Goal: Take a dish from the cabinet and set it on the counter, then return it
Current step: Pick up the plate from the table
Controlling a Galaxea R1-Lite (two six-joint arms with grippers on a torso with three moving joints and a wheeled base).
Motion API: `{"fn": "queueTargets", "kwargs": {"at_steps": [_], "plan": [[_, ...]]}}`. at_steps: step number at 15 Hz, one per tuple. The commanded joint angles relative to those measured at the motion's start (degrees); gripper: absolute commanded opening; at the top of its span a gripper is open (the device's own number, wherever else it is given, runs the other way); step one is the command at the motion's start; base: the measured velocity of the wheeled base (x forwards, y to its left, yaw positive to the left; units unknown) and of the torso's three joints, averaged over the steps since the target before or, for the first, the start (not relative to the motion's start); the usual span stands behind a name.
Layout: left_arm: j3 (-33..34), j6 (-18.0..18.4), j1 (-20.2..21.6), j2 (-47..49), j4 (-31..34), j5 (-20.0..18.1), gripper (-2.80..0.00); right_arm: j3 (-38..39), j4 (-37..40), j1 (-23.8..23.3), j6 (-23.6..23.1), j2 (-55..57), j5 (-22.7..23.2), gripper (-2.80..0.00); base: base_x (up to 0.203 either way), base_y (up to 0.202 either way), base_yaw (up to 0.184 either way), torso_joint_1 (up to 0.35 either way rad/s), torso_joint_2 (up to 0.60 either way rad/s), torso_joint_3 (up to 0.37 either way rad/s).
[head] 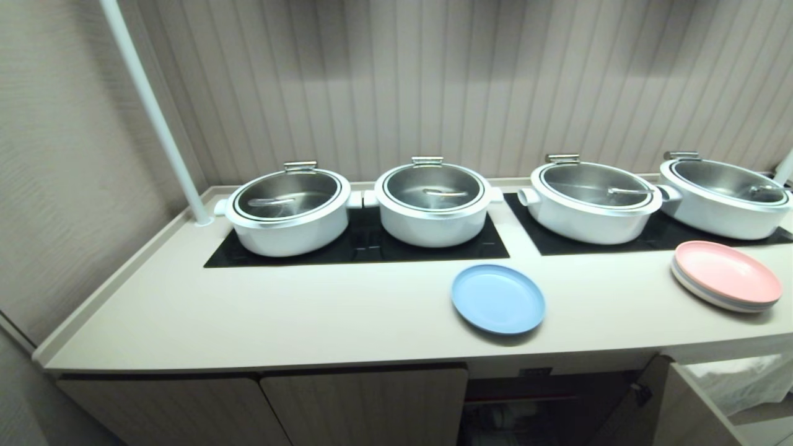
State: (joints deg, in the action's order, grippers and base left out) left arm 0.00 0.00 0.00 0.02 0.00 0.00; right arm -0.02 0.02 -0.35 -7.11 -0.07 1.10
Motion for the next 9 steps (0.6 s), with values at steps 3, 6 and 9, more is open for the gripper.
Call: {"fn": "queueTargets", "kwargs": {"at_steps": [3,6,9], "plan": [[0.00,0.00,0.00,-0.02,0.00,0.03,-2.80,-0.01,0.02,0.00,-0.08,0.07,0.05,-2.80,0.000,0.000,0.000,0.000,0.00,0.000],[0.00,0.00,0.00,-0.02,0.00,0.00,-2.80,0.02,-0.05,0.01,-0.01,1.26,-0.04,-2.80,0.000,0.000,0.000,0.000,0.00,0.000],[0.00,0.00,0.00,-0.02,0.00,0.00,-2.80,-0.91,-0.53,0.00,0.68,5.99,-0.12,-2.80,0.000,0.000,0.000,0.000,0.00,0.000]]}}
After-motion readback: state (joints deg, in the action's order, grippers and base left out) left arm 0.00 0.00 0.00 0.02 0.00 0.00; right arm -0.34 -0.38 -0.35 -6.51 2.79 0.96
